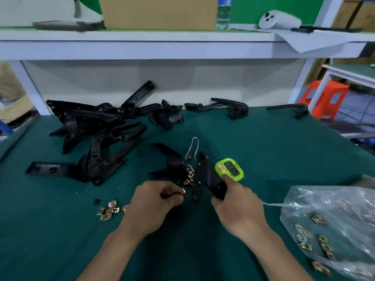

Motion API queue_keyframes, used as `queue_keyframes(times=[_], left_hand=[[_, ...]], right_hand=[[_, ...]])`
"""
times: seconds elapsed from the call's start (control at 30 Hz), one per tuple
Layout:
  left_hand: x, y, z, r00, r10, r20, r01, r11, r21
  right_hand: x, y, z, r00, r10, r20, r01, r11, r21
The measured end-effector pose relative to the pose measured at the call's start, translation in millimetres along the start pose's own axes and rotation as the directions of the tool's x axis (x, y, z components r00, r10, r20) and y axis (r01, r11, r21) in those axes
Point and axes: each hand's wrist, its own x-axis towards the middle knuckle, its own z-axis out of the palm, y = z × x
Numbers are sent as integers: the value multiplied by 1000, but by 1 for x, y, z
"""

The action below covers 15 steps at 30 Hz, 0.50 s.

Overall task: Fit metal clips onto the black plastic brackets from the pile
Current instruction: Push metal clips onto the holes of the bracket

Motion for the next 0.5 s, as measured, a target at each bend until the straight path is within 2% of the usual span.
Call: queue_keyframes(times=[0.07, 0.17, 0.3, 0.4, 0.5], left_hand=[[6, -4, -3, 1000, -10, -7, 10, 1000, 21], [11, -9, -8, 988, 3, -152, -9, 999, -35], [4, -3, -4, 964, 27, -266, -56, 993, -101], [-5, 4, -1, 969, 27, -245, -55, 993, -107], [-8, 6, 0, 976, -12, -217, -33, 978, -205]], right_hand=[[0, -1, 0, 1000, -12, 6, 12, 1000, -1], [-2, -1, 1, 999, -31, 13, 31, 1000, 2], [-1, 0, 3, 998, -52, -31, 52, 999, -8], [-1, 2, 4, 997, -63, -38, 62, 998, -34], [-1, 4, 4, 997, -61, -40, 60, 998, -33]])
